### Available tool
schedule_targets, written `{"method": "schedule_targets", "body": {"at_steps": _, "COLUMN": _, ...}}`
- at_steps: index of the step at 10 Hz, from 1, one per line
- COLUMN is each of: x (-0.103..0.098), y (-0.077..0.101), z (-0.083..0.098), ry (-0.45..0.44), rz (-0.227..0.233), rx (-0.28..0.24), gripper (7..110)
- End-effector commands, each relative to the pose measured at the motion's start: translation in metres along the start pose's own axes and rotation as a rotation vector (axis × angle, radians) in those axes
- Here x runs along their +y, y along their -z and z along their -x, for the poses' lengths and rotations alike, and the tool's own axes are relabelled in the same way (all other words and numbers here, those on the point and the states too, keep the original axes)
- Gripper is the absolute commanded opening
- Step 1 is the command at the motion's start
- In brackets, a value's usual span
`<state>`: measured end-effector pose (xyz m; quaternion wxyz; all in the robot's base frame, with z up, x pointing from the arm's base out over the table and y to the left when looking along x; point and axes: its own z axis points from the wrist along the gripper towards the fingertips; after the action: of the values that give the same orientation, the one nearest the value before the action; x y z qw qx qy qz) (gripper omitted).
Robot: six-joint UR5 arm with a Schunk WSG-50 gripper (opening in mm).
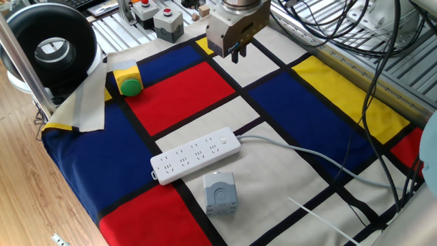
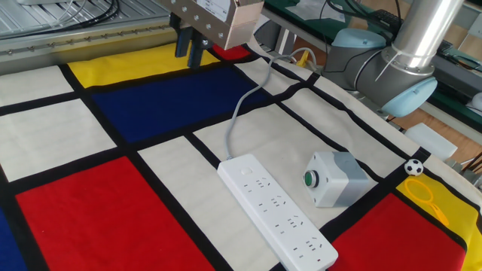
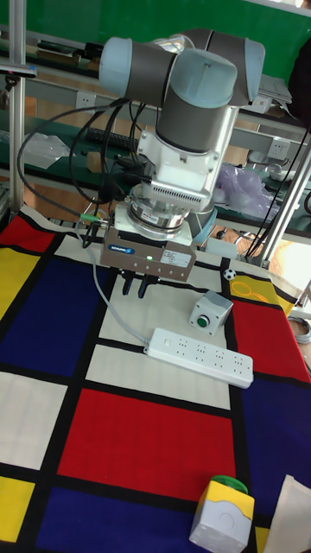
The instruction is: Turn on the power strip by pressing the button
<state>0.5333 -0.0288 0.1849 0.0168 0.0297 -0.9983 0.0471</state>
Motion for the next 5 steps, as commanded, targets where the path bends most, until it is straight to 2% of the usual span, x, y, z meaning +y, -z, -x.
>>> {"method": "schedule_targets", "body": {"at_steps": 1, "x": 0.012, "y": -0.001, "z": -0.006, "ry": -0.021, "rz": 0.022, "rx": 0.024, "gripper": 22}}
{"method": "schedule_targets", "body": {"at_steps": 5, "x": 0.036, "y": -0.010, "z": -0.013, "ry": -0.061, "rz": 0.048, "rx": 0.036, "gripper": 22}}
